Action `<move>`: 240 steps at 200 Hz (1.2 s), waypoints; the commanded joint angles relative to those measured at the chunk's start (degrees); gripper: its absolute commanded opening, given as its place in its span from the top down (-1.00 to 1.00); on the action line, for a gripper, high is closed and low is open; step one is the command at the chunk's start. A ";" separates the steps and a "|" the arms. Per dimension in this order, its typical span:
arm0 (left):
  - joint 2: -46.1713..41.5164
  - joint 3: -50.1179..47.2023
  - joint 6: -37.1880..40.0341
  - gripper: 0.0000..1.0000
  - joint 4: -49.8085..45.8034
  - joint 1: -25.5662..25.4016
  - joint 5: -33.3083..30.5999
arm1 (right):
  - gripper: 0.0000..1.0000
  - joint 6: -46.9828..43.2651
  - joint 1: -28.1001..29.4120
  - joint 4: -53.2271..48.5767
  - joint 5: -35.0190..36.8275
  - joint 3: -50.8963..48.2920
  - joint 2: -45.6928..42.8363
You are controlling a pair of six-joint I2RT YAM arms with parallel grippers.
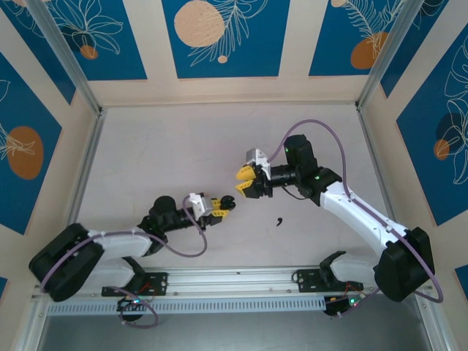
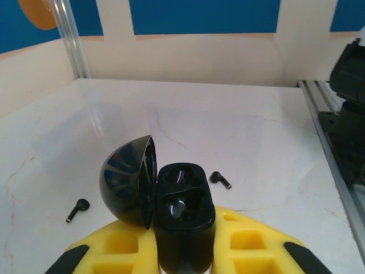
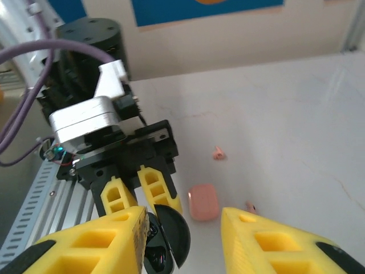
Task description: Insert the wireless bluetooth earbuds into the charging case
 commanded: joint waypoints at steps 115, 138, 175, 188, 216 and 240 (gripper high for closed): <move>8.67 -3.35 -4.51 0.69 18.96 1.29 -8.86 | 0.16 29.39 -6.43 -32.40 24.78 30.19 37.73; 6.91 -3.93 -4.01 0.69 17.08 1.28 -9.80 | 0.16 28.71 -5.53 -31.64 25.33 33.70 42.13; 2.55 -3.72 -2.52 0.69 11.09 1.30 -10.78 | 0.16 27.76 -4.55 -32.37 26.12 39.09 48.34; 0.65 -3.55 -1.95 0.69 8.41 1.28 -11.02 | 0.17 27.43 -4.12 -32.97 26.65 40.85 50.11; -3.58 -3.14 -0.45 0.69 2.29 1.34 -11.85 | 0.17 26.80 -3.23 -34.29 27.91 43.45 53.25; -6.94 -2.79 0.77 0.69 -2.75 1.28 -12.68 | 0.17 26.32 -2.57 -35.43 28.41 44.93 55.19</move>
